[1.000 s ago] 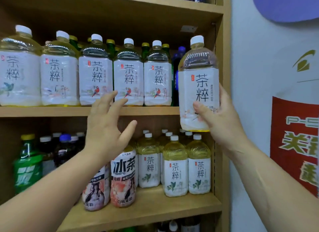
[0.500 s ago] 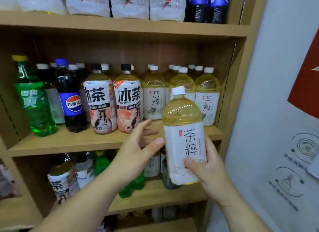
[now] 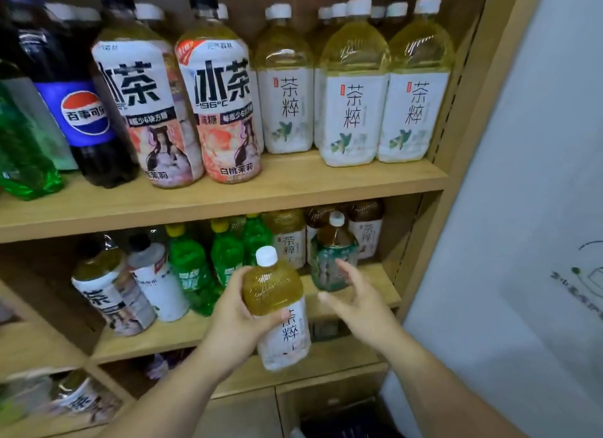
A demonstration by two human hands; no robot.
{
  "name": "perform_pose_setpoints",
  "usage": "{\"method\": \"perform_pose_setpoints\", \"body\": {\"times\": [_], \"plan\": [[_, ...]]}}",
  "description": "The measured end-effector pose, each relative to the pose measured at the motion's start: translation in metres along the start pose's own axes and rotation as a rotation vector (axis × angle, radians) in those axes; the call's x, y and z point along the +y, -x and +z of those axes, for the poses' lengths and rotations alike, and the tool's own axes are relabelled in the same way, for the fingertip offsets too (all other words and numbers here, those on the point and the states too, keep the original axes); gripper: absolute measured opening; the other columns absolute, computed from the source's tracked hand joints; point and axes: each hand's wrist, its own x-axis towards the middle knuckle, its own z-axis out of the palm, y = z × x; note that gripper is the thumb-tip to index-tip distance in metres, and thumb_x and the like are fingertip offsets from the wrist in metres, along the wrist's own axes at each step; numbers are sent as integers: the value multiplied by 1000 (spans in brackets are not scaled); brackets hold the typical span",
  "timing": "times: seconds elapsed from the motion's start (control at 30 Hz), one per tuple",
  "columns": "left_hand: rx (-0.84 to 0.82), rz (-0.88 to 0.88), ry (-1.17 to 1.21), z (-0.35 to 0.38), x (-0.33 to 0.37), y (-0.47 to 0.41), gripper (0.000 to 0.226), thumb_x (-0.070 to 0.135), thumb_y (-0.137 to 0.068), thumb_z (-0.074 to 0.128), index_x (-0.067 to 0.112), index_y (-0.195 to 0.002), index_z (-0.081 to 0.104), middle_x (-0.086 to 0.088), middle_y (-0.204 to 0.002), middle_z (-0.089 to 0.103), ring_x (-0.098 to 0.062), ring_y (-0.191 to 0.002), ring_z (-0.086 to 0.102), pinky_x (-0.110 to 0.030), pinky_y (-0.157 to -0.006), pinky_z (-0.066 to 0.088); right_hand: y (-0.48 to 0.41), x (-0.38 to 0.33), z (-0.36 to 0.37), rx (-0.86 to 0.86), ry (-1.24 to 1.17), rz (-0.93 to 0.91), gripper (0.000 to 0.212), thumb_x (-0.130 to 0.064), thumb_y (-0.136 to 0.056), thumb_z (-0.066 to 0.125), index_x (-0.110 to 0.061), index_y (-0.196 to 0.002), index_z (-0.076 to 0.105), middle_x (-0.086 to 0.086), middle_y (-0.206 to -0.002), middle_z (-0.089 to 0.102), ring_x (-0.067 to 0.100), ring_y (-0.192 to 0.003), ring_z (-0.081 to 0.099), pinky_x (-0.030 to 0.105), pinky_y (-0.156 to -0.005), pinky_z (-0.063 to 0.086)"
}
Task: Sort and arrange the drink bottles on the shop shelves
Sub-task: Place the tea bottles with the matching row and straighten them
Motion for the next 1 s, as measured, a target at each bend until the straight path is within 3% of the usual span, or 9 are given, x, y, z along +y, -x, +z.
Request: {"method": "perform_pose_setpoints", "body": {"times": [0.07, 0.13, 0.27, 0.4, 0.57, 0.73, 0.83, 0.9, 1.0], "plan": [[16, -33, -30, -2, -15, -14, 76, 4, -68, 92, 36, -123, 50, 13, -111, 72, -1, -103, 69, -36, -93, 59, -18, 3, -4, 130, 15, 25, 62, -45, -92, 70, -34, -147, 43, -6, -140, 51, 9, -123, 52, 25, -99, 45], [28, -37, -47, 1, -22, -29, 81, 9, -68, 93, 35, -129, 48, 13, -118, 69, -1, -107, 68, -41, -97, 57, -29, 7, 3, 114, -4, 53, 52, -40, -94, 69, -32, -141, 50, -8, -126, 57, 6, -108, 59, 18, -83, 47], [-11, 2, -101, 18, -28, -59, 80, 14, -67, 94, 33, -130, 47, 16, -118, 66, 6, -105, 65, -40, -100, 55, -33, 25, 43, -44, -72, 50, 51, -30, -95, 70, -35, -141, 50, -13, -126, 61, 8, -111, 65, 27, -89, 57], [-29, 34, -192, 34, -34, -82, 85, 38, -59, 96, 34, -131, 52, 10, -124, 65, -8, -115, 63, -43, -104, 52, -43, 31, 54, 77, -37, 36, 49, -24, -94, 70, -39, -137, 50, -22, -112, 64, -2, -103, 64, 15, -75, 54], [119, 121, -473, 48, -31, -86, 79, 41, -64, 94, 22, -132, 58, 4, -112, 58, -14, -104, 57, -28, -88, 46, -54, 42, 51, 241, 218, -42, 53, -36, -83, 79, -25, -131, 58, -6, -118, 62, 12, -107, 62, 36, -89, 57], [272, 109, -578, 51, -38, -71, 93, 50, -68, 89, 18, -144, 46, -3, -122, 59, -18, -107, 58, -30, -85, 48, -57, 47, 37, 440, 272, -52, 96, -58, -60, 89, -27, -139, 43, 1, -140, 41, 22, -133, 39, 39, -106, 45], [300, -13, -542, 58, -49, -66, 90, 52, -73, 85, 17, -145, 46, -3, -121, 66, -22, -107, 65, -33, -82, 53, -67, 50, 21, 406, 188, -55, 113, -54, -59, 92, -30, -149, 29, 0, -155, 24, 24, -145, 31, 46, -116, 39], [291, -26, -517, 65, -54, -64, 80, 47, -78, 83, 15, -143, 50, -5, -124, 69, -25, -112, 65, -32, -86, 51, -74, 51, 9, 326, 121, -51, 109, -50, -66, 90, -28, -152, 26, -1, -160, 19, 23, -148, 28, 46, -118, 36], [299, -22, -478, 73, -51, -63, 64, 40, -86, 79, 15, -139, 54, -5, -122, 71, -27, -111, 65, -25, -81, 43, -91, 49, -7, 237, 57, -52, 88, -38, -81, 82, -27, -151, 31, 0, -151, 32, 18, -141, 34, 43, -116, 37]]}}
